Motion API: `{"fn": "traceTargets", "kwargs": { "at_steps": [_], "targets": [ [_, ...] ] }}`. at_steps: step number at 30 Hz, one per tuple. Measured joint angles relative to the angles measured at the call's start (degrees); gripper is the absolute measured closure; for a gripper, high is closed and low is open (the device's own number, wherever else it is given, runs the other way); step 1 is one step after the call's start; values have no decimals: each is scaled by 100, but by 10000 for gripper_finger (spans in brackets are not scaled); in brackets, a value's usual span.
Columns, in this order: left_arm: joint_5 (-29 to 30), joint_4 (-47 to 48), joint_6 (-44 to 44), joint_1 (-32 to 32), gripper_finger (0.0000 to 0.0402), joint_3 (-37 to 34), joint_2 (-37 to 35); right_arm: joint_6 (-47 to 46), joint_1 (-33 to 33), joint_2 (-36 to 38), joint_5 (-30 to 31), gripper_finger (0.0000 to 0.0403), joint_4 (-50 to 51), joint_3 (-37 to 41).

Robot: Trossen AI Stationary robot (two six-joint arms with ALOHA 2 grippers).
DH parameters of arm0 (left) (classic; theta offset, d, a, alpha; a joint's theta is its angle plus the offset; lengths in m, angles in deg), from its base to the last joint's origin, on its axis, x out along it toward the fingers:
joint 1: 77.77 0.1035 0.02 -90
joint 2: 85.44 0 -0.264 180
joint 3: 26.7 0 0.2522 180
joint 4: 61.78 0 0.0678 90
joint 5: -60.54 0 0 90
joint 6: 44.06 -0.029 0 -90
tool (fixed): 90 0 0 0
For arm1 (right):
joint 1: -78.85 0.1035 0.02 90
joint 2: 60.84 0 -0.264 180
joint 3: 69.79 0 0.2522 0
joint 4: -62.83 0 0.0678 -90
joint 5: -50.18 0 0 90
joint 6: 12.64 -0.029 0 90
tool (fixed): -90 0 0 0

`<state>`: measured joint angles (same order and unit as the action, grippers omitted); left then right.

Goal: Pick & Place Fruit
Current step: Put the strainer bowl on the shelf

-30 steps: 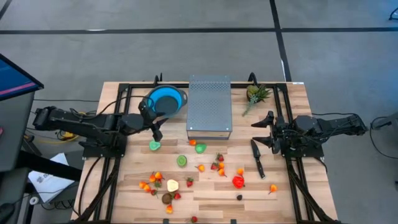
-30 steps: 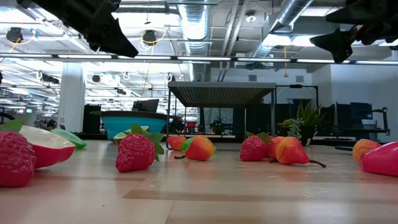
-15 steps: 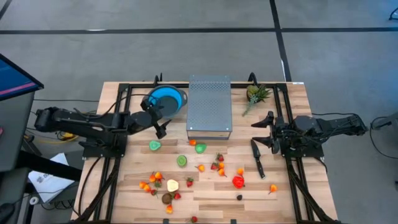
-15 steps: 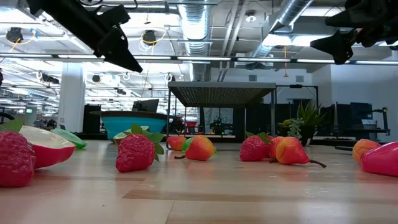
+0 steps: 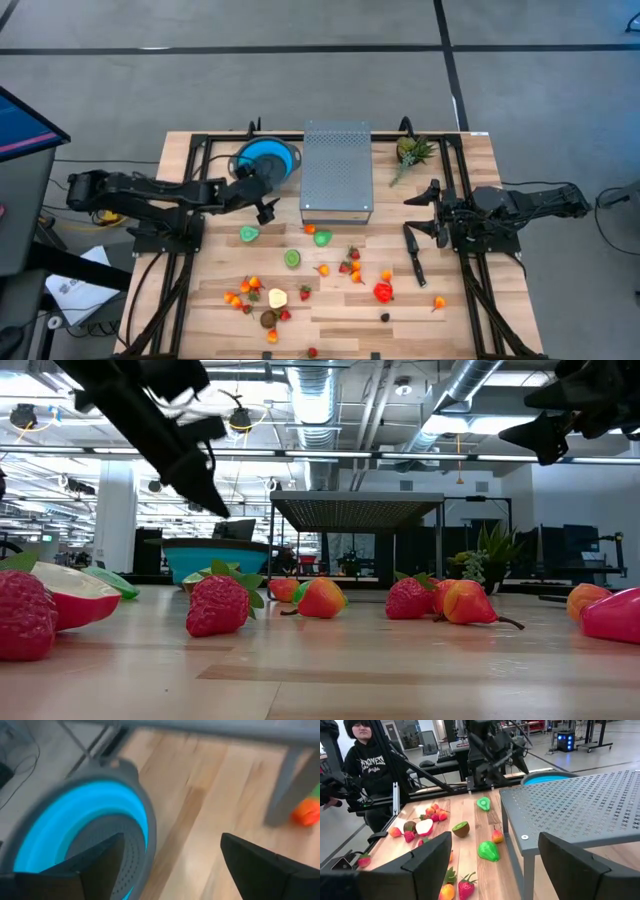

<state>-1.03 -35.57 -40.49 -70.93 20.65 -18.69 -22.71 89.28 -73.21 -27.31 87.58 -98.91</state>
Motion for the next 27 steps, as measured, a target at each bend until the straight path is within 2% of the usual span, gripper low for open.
{"fn": "traceTargets", "kwargs": {
  "at_steps": [7,17,22,27],
  "targets": [
    [201,-22,13,221,80,-3,751,2,0,-1,0,111,39,0],
    [334,-79,31,612,98,-3,1297,2,0,0,0,111,41,0],
    [356,-99,31,680,138,-5,1361,2,-1,0,0,111,39,0],
    [354,-148,22,676,207,-3,1254,1,-2,0,0,111,39,0]
  ]
}}
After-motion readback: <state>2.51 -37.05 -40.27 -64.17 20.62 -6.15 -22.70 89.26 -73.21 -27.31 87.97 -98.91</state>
